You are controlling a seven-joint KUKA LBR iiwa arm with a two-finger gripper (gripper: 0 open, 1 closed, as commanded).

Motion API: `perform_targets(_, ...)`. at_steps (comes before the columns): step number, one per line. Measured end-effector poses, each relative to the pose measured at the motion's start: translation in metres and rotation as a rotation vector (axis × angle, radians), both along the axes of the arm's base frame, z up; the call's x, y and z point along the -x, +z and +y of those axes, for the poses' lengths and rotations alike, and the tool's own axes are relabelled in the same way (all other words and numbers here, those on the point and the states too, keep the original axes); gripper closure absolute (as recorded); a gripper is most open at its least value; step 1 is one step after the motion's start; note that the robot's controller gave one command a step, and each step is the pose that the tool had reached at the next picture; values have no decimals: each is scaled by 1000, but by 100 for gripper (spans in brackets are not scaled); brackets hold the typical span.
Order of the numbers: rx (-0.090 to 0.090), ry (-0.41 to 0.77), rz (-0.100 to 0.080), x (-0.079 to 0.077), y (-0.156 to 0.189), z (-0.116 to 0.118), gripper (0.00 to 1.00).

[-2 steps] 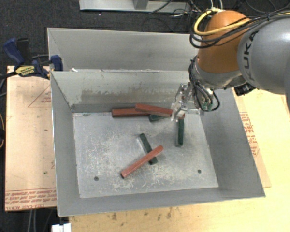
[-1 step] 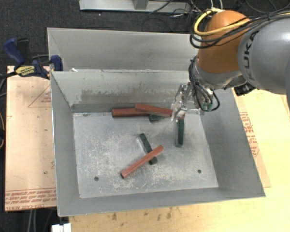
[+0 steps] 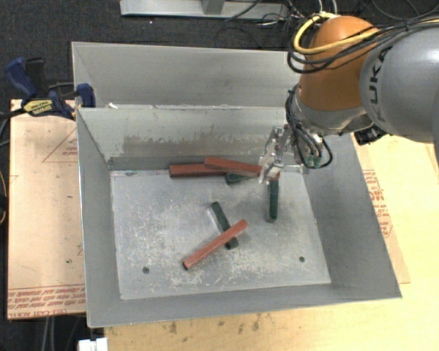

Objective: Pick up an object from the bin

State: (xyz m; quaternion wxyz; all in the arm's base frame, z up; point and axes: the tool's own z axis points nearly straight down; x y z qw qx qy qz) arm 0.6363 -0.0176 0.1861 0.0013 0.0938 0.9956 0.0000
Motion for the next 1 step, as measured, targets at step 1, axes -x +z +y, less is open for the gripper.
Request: perform_targets(1,0,16,-1,-10,48,1,100)
